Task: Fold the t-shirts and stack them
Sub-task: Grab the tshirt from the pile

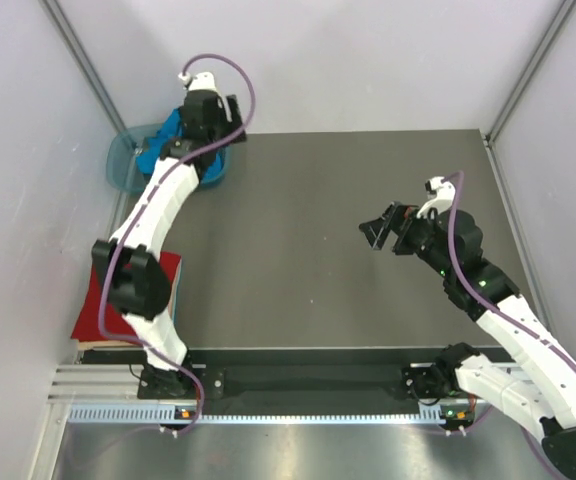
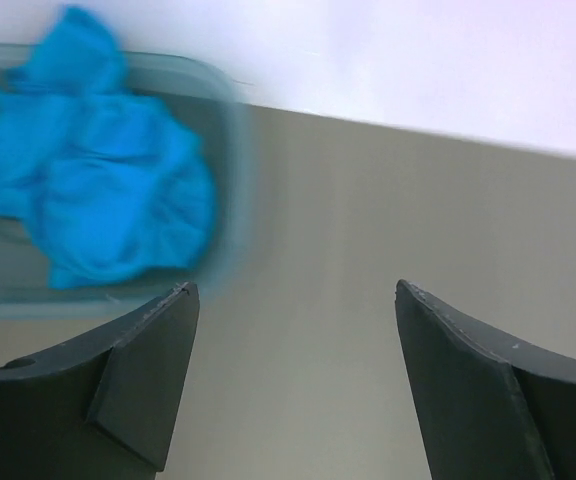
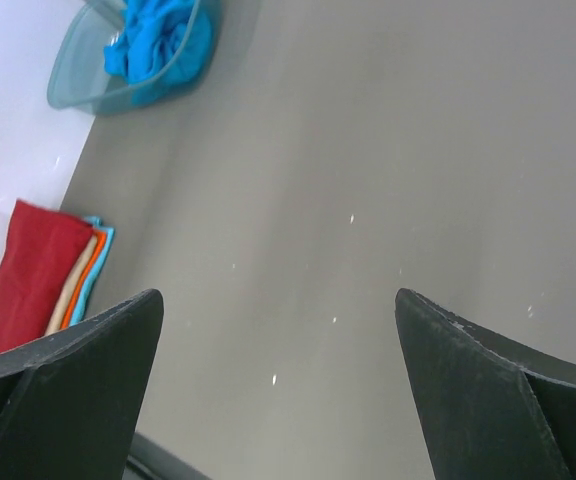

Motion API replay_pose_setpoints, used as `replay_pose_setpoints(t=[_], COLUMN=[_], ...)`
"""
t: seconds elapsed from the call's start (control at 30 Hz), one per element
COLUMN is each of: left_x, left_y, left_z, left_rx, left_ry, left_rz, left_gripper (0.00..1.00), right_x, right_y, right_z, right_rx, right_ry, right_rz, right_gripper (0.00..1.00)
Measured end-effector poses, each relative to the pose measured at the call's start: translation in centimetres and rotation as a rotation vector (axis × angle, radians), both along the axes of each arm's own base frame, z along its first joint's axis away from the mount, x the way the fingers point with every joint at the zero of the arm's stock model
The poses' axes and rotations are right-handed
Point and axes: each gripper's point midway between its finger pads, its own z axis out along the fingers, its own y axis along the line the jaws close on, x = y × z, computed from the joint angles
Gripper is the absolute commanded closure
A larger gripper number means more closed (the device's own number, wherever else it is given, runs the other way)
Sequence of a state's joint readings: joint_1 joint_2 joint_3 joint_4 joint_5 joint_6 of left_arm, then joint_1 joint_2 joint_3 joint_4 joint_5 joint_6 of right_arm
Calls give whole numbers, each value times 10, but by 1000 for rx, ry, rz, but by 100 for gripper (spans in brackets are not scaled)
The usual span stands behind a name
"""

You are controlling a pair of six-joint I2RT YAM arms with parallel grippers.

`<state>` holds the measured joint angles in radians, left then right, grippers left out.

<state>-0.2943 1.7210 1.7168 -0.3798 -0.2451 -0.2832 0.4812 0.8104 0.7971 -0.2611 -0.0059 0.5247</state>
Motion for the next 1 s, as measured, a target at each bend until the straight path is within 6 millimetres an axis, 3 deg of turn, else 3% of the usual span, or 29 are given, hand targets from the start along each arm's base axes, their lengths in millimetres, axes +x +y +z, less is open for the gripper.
replay_pose_setpoints(t=[0.1, 0.2, 0.47, 0.67, 0.77, 0.8, 0.83, 0.87, 0.93, 1.0], left_x=[45, 67, 88, 92, 95, 97, 99, 100, 103, 107], left_y=[44, 71, 115, 156, 172, 176, 179, 179, 179, 175], left_z=[-24, -59, -152, -197, -212, -217, -220, -222, -222, -216], left_rx=[17, 48, 112, 113, 111, 113, 120, 120, 141, 154], left_ry=[39, 89, 227, 291, 310, 310, 311, 309, 306, 284], left_rz=[142, 242, 394, 480, 508, 512, 506, 501, 478, 458], left_gripper=[20, 21, 22, 22, 37, 47, 72, 83, 98, 100], right_x=[-5, -6, -12, -15, -14, -14, -14, -14, -14, -12], right_y=[2, 2, 0, -2, -6, -7, -7, -7, -7, -8], right_z=[-7, -9, -19, -17, -18, -18, -18, -18, -18, -19], right_rx=[10, 13, 11, 20, 12, 10, 10, 11, 11, 10], right_ry=[20, 34, 88, 86, 89, 89, 90, 89, 90, 93], right_rz=[15, 16, 7, -1, -23, -27, -27, -27, -28, -40], right_gripper=[0, 0, 0, 0, 0, 0, 0, 0, 0, 0])
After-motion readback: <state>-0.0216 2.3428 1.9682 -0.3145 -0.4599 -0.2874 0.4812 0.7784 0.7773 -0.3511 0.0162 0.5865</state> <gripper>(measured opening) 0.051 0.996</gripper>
